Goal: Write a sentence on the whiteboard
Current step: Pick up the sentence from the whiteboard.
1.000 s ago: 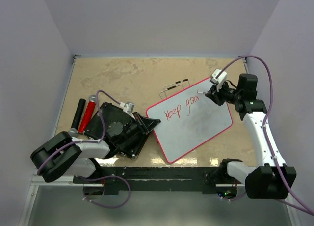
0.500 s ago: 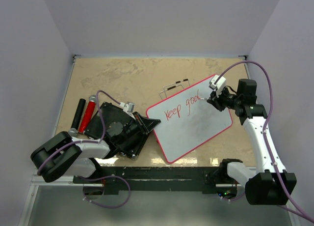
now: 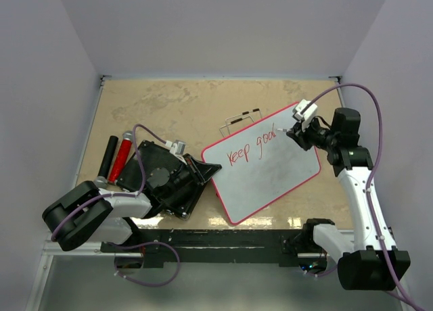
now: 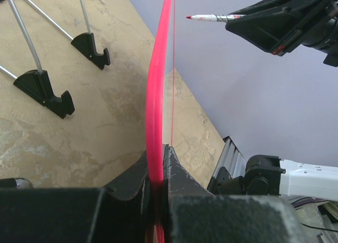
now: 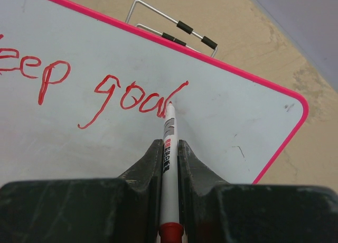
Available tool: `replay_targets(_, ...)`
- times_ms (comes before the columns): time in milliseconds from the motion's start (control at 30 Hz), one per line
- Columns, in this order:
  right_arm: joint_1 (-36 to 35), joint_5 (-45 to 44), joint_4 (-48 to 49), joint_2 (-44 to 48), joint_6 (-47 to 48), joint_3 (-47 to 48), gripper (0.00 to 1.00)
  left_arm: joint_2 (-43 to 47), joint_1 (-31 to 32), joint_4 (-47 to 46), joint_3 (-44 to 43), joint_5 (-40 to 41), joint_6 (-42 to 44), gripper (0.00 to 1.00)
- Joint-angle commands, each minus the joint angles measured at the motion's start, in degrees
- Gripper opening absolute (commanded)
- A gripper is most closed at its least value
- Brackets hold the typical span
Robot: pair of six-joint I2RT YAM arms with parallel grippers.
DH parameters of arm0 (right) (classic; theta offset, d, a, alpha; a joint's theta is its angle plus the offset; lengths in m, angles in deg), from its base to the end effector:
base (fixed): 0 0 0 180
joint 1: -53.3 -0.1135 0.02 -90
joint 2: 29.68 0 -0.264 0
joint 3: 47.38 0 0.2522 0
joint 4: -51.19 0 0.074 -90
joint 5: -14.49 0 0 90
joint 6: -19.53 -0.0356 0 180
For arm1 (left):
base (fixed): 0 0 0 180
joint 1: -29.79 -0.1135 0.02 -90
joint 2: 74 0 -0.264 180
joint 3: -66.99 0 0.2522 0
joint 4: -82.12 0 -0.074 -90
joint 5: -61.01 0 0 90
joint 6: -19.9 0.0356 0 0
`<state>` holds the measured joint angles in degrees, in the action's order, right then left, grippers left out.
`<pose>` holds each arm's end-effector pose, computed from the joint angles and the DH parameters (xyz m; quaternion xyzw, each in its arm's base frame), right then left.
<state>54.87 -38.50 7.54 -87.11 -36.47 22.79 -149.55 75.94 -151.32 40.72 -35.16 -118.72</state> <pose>0.2123 0.0156 0.3390 -0.3807 0.7485 0.1201 0.5296 0.1550 -0.1669 0.1859 0.0247 0.6807 -0.5630 0.4681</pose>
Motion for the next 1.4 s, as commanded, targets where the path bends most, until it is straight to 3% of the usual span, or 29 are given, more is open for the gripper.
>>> replay_targets(0, 0.2, 1.2, 2.7, 2.1, -1.7, 1.2, 0.00, 0.6, 0.2, -0.5, 0.6, -3.1, 4.9, 0.00)
replay_targets(800, 5.9, 8.5, 0.9, -0.3, 1.2, -0.4, 0.00, 1.7, 0.0, 0.0, 1.2, -3.0, 5.0, 0.00)
replay_targets(1367, 6.1, 8.3, 1.0, -4.3, 2.6, -0.5, 0.00, 1.6, 0.0, 0.5, 0.8, -3.4, 5.3, 0.00)
